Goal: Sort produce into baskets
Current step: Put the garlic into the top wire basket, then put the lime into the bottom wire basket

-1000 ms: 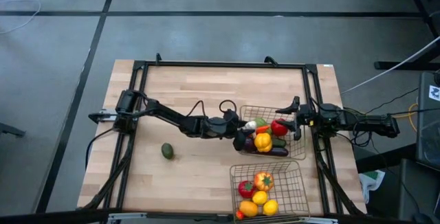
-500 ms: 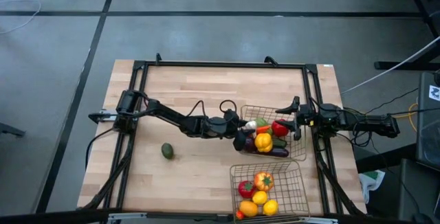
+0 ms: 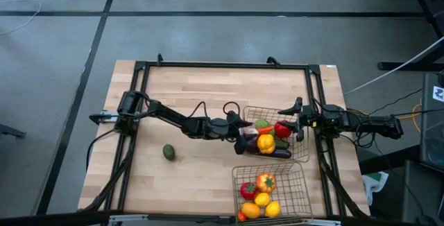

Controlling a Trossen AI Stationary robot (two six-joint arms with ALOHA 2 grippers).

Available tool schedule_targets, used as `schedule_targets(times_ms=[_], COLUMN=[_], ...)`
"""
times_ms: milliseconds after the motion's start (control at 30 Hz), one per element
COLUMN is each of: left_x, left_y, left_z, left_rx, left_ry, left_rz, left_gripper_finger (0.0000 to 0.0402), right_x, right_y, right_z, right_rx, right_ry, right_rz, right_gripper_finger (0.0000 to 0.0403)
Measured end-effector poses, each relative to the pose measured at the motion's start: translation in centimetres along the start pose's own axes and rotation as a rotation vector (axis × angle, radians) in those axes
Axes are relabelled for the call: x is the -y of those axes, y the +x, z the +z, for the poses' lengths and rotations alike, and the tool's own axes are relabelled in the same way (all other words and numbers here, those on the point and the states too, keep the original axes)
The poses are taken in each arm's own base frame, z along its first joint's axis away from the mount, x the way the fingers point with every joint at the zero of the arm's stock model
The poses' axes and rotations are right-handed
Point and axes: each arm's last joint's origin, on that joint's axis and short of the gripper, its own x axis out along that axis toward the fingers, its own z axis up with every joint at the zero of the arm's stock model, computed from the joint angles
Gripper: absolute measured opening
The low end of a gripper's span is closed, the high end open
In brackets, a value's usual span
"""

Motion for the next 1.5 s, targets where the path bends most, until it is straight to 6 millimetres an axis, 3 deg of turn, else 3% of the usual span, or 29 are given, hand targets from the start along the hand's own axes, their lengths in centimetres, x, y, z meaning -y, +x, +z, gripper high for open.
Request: schedule_targets(times_ms=[300,567,767,967,1067,1233,1500], left_x=[0.3,1.4,1.7,1.7,1.3,0.2,-1.1], left_y=[-0.2,-2.8,-6.8,-12.3,-15.0,-18.8,-23.3], left_z=[0.4,4.7,8.5,12.8,13.8,13.9,11.6], left_rx=[0.027,0.073,0.006,-0.001,-0.05,-0.196,-0.434], left_ry=[0.102,0.186,0.236,0.229,0.212,0.051,-0.545], left_rz=[-0.02,-0.033,-0.008,0.005,0.04,0.119,0.402], left_gripper_finger=[0.0311,0.0311,0.0313,0.0313,0.0313,0.0313,0.0339], right_x=[0.0,0.0,0.0,0.0,0.0,0.0,0.0], right_y=[0.0,0.0,0.0,0.0,0.0,0.0,0.0], right_z=[0.0,0.0,0.0,0.0,0.0,0.0,0.0], right_rx=[0.0,0.0,0.0,0.0,0.0,0.0,0.0], right_ry=[0.0,0.0,0.0,0.0,0.0,0.0,0.0], right_rz=[0.0,0.0,0.0,0.0,0.001,0.001,0.0], right_gripper_finger=[0.0214,0.0214,0.0214,0.0214,0.0214,0.0214,0.0214])
